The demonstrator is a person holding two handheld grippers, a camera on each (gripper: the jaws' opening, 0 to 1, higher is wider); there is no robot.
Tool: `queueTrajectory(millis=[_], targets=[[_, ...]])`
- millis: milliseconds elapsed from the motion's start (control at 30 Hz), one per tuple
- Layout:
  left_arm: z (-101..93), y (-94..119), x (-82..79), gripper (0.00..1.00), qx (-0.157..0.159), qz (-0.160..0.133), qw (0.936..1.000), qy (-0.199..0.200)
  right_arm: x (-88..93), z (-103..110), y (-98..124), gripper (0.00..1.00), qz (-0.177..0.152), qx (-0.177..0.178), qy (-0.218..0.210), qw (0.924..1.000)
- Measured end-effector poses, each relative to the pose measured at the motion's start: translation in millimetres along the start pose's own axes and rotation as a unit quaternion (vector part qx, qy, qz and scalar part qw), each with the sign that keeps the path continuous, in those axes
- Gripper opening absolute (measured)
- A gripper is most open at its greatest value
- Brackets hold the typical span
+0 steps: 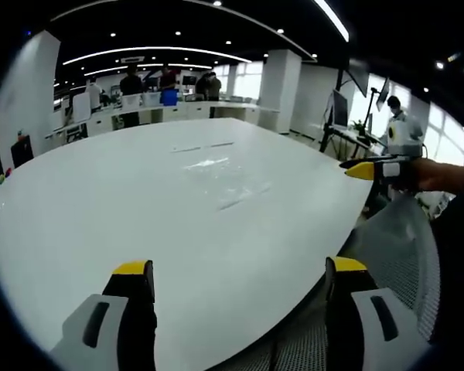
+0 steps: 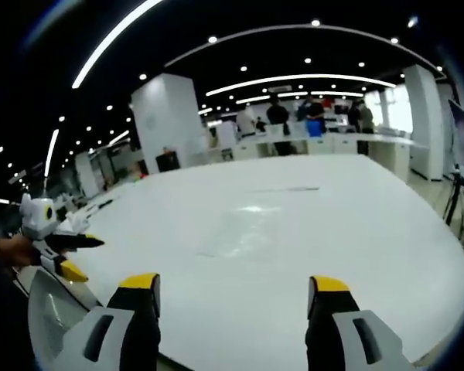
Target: Open the resealable bag by pulling the two sides of the seal apart until the entire bag opening is separated and visibly accessible.
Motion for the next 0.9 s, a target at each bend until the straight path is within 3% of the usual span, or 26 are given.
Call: queueTrajectory(millis=[367, 467, 667, 900], targets=[[2.4, -7.3, -4.0, 0.88, 0.000, 0.007, 0.9999, -0.010, -3.5, 0.8, -29.3, 0.73, 0.022, -0.024, 0.032, 0.9990], [3.6, -9.1, -4.4, 0.88, 0.000, 0.007, 0.9999, -0.007, 3.1, 1.6, -39.3, 0.70, 0.035, -0.030, 0.042, 0.9981], [3.2, -9.5, 2.7, 0.87, 0.004, 0.017, 0.9998, -0.006, 14.5, 12.8, -61.8, 0.68, 0.064, -0.059, 0.084, 0.9927], [4.3, -8.8, 5.6, 0.87, 0.006, 0.021, 0.9998, -0.001, 15.8, 18.8, -87.6, 0.64, 0.079, -0.077, 0.132, 0.9852]])
Point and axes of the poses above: the point that each gripper's makers call its tool centre point, and the gripper's own axes: y roughly backward along the fingers, z roughly to its left, x roughly out of its underside, the point moved 2 cm from there along y, roughly backward along the fingers, and after that the axes turned 4 degrees about -x, right-handed, at the moved point
